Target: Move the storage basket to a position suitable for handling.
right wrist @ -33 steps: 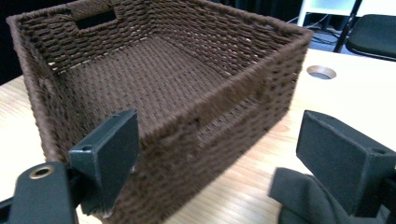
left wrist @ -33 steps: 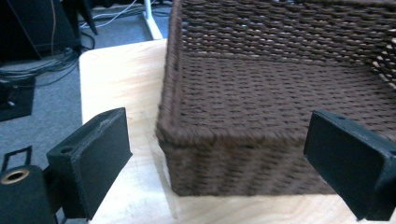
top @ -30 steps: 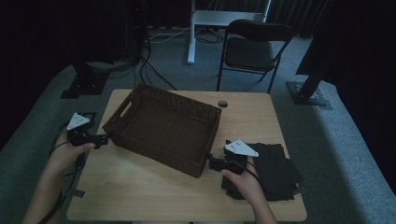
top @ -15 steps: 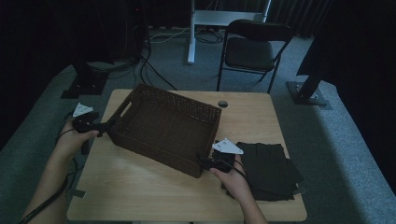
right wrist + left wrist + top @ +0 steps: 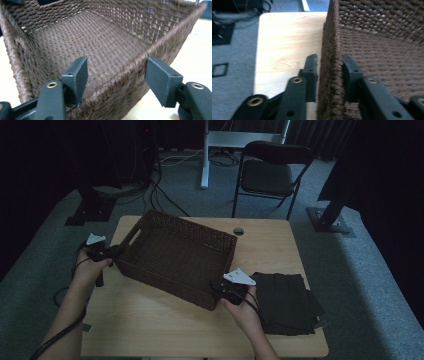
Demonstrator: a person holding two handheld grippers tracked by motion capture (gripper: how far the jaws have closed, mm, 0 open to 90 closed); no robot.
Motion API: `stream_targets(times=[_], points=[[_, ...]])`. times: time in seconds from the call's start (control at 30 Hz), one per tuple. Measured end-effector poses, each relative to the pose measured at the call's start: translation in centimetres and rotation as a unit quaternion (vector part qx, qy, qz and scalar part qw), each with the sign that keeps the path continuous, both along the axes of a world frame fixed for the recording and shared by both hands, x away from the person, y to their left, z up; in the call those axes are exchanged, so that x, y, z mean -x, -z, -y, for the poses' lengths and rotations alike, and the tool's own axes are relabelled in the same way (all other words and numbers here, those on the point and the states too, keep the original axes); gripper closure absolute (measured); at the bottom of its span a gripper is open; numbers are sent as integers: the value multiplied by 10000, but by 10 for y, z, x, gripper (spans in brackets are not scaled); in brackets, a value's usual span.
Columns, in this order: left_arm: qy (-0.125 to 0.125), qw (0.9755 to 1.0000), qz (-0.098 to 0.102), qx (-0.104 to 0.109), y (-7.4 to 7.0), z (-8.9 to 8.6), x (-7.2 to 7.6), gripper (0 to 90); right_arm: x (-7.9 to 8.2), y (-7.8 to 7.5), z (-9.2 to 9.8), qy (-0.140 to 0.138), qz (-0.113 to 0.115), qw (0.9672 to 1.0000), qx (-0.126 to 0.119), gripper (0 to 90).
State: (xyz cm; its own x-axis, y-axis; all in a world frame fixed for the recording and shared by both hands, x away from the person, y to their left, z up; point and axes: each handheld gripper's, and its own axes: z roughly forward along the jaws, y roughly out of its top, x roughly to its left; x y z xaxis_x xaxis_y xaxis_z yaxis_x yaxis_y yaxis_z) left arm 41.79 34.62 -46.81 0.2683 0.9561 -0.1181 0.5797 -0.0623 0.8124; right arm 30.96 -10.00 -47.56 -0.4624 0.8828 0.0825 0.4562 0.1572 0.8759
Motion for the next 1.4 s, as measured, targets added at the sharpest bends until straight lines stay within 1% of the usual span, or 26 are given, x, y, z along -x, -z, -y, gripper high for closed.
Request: stream_targets(times=[0.07,0.1,0.13,0.17,0.33,0.37,0.53,0.7,0.77,0.9,1.0,1.1,1.13,1.2,1.33,1.37,1.4], points=[[19,9999,21,-126,0,3,2,764,-1,0,0,40,-118,9999,-114,372],[18,9998,6,-188,0,5,2,782,-1,0,0,83,-154,9998,-109,381],[24,9996,-4,-290,1,7,3,789,-1,0,0,117,-189,9996,-145,391],[14,9994,-4,-347,1,8,4,795,-1,0,0,168,-219,9995,-183,405],[19,9997,-15,-230,1,8,13,807,-3,2,1,430,-187,9987,-217,478],[15,9997,-3,-227,2,8,16,807,-4,3,1,464,-162,9987,-162,486],[-102,9999,38,-29,3,8,29,810,-9,3,2,590,-136,9981,-75,536],[-174,9998,107,60,5,9,41,809,-16,2,3,641,-120,9978,73,573],[-214,9997,87,40,5,9,45,809,-17,1,3,625,-124,9979,121,580],[-275,9995,120,-30,5,11,52,807,-22,1,5,566,-117,9982,152,590],[-322,9994,135,65,6,11,58,807,-24,1,7,493,-117,9986,140,594],[-348,9992,145,90,6,12,65,807,-29,0,9,433,-132,9988,180,604],[-348,9992,145,90,6,12,65,806,-29,0,9,433,-132,9988,180,604],[-418,9988,143,209,7,11,70,806,-32,-1,10,336,-132,9990,249,608],[-448,9987,142,212,6,11,73,805,-35,-1,10,268,-132,9992,280,609],[-491,9985,136,178,6,12,78,804,-37,-2,10,205,-154,9989,405,613],[-499,9985,132,161,6,12,80,804,-37,-3,10,188,-163,9988,417,614]])
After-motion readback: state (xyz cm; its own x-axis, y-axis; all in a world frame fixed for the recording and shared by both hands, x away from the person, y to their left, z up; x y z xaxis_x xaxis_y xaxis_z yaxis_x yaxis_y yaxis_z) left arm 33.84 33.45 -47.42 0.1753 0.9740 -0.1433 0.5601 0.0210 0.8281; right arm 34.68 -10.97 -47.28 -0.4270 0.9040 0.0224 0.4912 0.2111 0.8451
